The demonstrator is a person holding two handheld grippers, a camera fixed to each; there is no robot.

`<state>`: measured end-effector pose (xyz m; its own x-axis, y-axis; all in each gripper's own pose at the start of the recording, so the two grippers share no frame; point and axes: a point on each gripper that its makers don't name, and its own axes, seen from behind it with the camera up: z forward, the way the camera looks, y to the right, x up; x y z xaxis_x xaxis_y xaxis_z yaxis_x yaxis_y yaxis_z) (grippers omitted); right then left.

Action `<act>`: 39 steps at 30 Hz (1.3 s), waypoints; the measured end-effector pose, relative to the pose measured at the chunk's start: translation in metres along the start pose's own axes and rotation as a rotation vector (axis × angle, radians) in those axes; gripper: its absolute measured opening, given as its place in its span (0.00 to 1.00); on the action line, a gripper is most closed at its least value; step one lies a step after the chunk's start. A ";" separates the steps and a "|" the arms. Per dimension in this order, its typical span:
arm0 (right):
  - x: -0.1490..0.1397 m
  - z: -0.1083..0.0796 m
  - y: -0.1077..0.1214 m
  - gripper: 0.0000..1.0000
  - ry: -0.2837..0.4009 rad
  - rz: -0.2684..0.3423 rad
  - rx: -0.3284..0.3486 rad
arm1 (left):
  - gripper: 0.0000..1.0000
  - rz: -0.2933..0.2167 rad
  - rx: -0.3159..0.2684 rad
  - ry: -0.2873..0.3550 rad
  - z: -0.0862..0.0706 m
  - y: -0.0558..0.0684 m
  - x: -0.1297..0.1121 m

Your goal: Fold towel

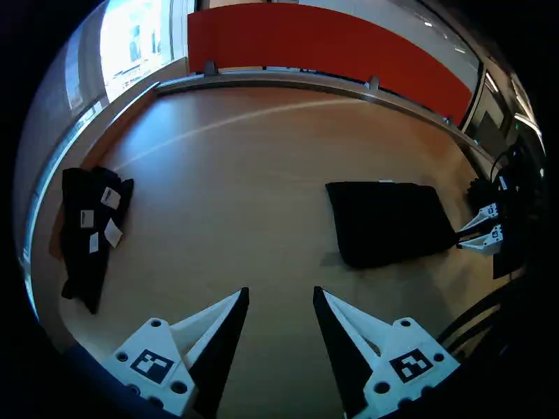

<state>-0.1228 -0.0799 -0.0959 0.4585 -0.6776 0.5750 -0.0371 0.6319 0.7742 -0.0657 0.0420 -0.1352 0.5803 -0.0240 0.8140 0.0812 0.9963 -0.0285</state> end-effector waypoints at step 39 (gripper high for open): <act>0.131 -0.050 -0.002 0.04 0.148 -0.224 -0.043 | 0.67 -0.058 -0.002 0.003 -0.029 -0.007 -0.024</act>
<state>-0.0180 -0.1515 -0.0353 0.5756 -0.7422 0.3432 0.1166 0.4899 0.8640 -0.0567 0.0336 -0.1711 0.5774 -0.0817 0.8124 0.1163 0.9931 0.0172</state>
